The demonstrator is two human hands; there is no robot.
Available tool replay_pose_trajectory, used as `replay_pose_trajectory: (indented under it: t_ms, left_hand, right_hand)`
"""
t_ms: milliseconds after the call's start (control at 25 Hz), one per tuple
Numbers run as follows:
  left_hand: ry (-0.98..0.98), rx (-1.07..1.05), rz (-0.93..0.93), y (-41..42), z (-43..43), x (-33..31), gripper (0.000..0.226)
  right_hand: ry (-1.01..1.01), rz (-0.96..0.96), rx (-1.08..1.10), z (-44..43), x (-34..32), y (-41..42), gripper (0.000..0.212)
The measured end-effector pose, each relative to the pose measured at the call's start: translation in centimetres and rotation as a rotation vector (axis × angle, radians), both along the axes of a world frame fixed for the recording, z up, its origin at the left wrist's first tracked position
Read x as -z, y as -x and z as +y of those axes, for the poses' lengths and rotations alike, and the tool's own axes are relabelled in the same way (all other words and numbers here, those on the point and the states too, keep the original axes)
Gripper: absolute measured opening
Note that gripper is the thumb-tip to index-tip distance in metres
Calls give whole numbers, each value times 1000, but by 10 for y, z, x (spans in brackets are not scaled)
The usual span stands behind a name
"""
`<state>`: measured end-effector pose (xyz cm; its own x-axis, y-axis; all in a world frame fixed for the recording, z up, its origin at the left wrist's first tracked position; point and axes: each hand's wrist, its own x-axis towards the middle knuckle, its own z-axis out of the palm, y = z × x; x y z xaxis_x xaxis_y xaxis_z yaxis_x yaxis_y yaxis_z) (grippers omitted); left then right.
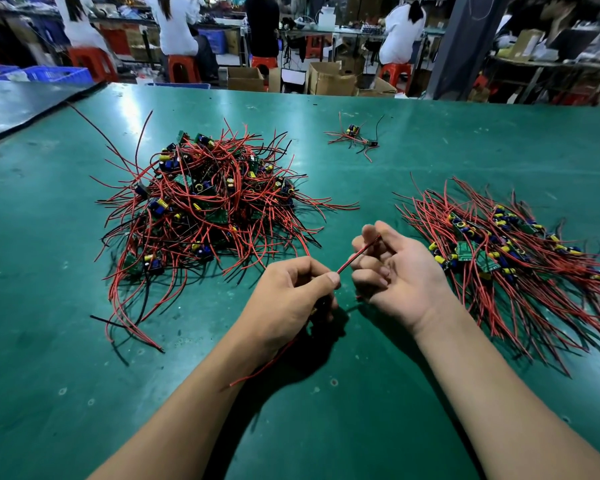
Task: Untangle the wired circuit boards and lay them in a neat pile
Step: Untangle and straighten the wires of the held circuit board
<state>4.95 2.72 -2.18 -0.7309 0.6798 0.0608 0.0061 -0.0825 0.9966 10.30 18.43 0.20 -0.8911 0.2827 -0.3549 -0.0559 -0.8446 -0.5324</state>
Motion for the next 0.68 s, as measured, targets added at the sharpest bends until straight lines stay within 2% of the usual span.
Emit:
replay_pose_trajectory:
  t_ms: [80,240,320,400,480,680]
  left_hand:
    - [-5,-22,-23,0,0,1,15]
    - [-30,-64,-70,0,0,-1,20]
    - [-36,-64,-67,0,0,-2,19]
    - [-35,-69,-81,0,0,-3,18]
    - [-31,-61,-87,0,0,-3,18]
    - [-12,-15,-44,0,1,1,15]
  right_hand:
    - [-154,-31,6,-3,2,1,58]
    - [-661,-86,-70,-19,9,0,40]
    - [-784,-72,-160,-29,13,-2,30]
    - [-885,-103,-157,-34,14,-4,26]
    - [-919,-129,-72,-30,15,-2,27]
    - [-738,-109,178,-9,10,4,31]
